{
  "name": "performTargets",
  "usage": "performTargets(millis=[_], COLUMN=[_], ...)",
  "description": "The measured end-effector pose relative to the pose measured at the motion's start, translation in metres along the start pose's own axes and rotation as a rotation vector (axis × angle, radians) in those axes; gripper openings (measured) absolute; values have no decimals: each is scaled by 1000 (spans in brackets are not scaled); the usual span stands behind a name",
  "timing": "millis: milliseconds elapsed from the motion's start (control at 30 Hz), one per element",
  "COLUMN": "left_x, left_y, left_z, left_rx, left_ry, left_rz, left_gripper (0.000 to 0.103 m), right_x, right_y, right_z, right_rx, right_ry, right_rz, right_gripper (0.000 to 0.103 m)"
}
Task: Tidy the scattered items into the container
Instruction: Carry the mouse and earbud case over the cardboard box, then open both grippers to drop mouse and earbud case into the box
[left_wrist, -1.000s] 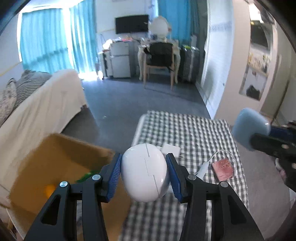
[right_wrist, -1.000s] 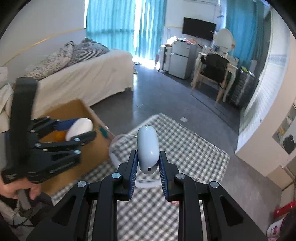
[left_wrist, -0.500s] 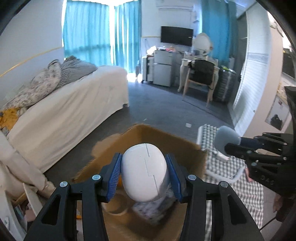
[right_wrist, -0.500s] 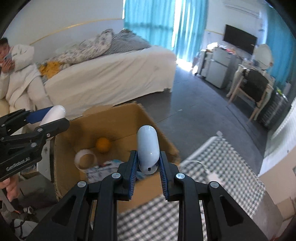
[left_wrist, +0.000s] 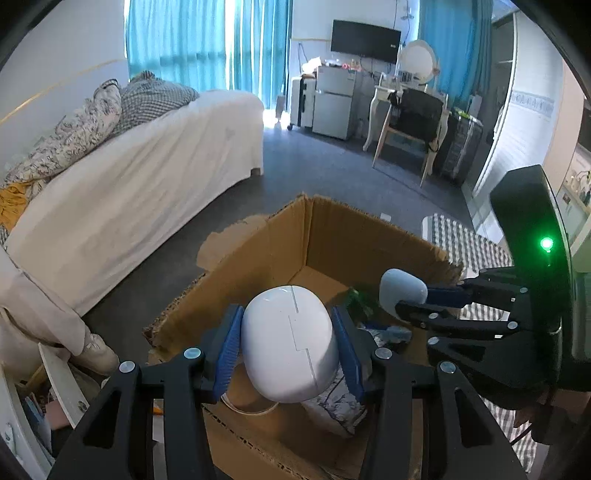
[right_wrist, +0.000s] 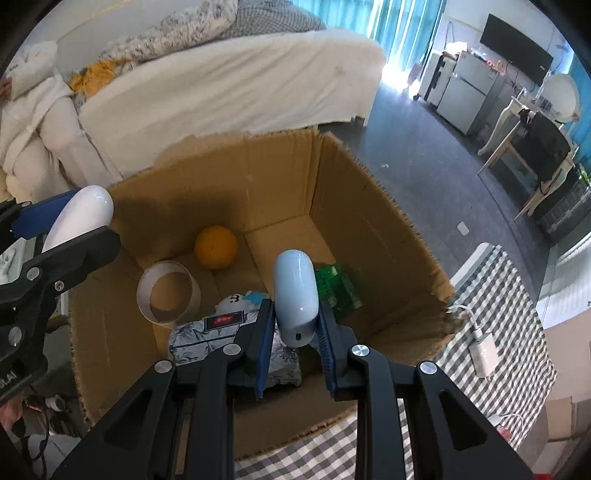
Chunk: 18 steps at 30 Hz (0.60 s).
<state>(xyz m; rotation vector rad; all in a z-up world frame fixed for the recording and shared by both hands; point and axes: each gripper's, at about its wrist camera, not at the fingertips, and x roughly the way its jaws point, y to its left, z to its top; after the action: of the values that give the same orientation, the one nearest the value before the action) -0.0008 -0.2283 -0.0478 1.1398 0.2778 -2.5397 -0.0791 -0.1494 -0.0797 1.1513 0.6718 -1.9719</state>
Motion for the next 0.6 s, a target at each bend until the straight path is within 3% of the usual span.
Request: performTargets(millis=[367, 533, 567, 600], left_x=[18, 18, 18, 19], left_y=[14, 11, 10, 8], left_z=[-7, -6, -5, -6], left_rx=[-15, -1, 4, 8], left_ry=[37, 23, 23, 25], left_rz=[15, 14, 14, 15], left_gripper=[52, 67, 68, 72], right_x=[14, 8, 6, 3], right_y=[-1, -7, -10, -12], right_z=[6, 2, 1, 0], right_rx=[5, 24, 31, 40], right_ry=[48, 33, 27, 20], right_rz=[-19, -23, -25, -27], right_gripper=[22, 22, 25, 33])
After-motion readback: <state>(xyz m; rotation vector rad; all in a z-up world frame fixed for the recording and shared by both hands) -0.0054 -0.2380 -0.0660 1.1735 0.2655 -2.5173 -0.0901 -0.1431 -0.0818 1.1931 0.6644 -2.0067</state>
